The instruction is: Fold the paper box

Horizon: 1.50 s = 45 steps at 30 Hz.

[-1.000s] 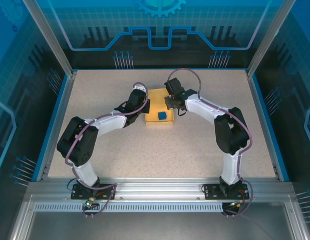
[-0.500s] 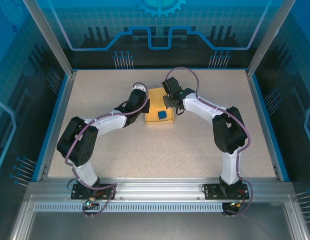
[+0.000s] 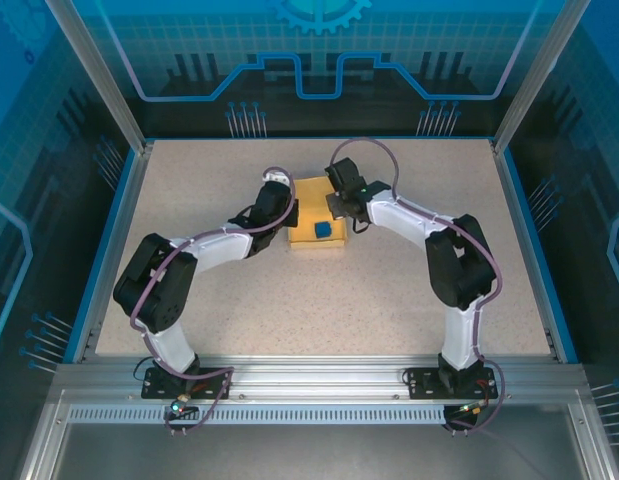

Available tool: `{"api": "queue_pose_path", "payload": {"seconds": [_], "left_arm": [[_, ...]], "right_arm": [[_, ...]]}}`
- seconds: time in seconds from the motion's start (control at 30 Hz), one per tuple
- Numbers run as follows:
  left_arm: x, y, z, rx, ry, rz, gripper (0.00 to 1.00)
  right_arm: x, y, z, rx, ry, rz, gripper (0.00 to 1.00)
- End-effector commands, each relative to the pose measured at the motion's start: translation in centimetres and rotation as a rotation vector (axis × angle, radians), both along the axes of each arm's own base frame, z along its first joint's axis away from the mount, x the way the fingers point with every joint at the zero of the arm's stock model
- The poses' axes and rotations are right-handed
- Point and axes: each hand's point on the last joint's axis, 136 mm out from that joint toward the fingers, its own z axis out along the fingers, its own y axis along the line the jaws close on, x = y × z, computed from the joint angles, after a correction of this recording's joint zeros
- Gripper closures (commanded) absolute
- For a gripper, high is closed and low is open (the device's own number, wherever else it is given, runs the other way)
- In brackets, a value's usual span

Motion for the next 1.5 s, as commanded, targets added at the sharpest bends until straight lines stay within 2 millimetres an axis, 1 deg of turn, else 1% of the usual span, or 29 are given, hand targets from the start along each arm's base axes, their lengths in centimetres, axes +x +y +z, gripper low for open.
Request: {"api": "queue_pose_path", "payload": {"seconds": [0.0,0.23,0.47,0.57,0.67,0.83,1.0,1.23,1.33,1.47], "left_arm": [[-0.2,0.0,2.0,-0.040,-0.073,0.016,1.00],[-1.3,-0.1,2.5,-0.011,-0.148,0.011,1.00],[-2.1,-0.9,2.3,-0.003,-0.190,-0.001,1.00],[-2.4,-1.3,2.0,0.004,-0.193,-0.009,1.00],[-2.6,-1.4,1.7,0.013,-0.186,-0.014,1.00],[-2.9,-1.3,1.5,0.019,-0.187,-0.009,1.00],[-3.2,-1.4,1.1,0.033,-0.189,-0.006,1.00],[-3.7,-1.6,1.1,0.054,-0.192,0.016,1.00],[-4.0,-1.7,1.0,0.061,-0.197,0.021,1.00],[-4.3,-1.7,0.8,0.064,-0.202,0.034,1.00]], "right_arm": [[0.0,0.4,2.2,0.031,-0.088,0.039,0.88],[-0.2,0.8,4.1,0.092,-0.208,0.085,0.87],[-0.4,1.4,4.9,0.162,-0.270,0.107,0.85],[-0.5,1.8,4.8,0.185,-0.263,0.109,0.85],[-0.8,1.9,4.3,0.170,-0.241,0.103,0.86],[-1.5,0.6,2.9,0.132,-0.183,0.042,0.88],[-2.1,0.2,1.8,0.153,-0.147,0.005,0.88],[-2.5,0.1,2.7,0.243,-0.112,-0.095,0.92],[-2.8,0.1,2.9,0.268,-0.124,-0.106,0.92],[-3.6,0.7,3.0,0.278,-0.147,-0.097,0.92]]}}
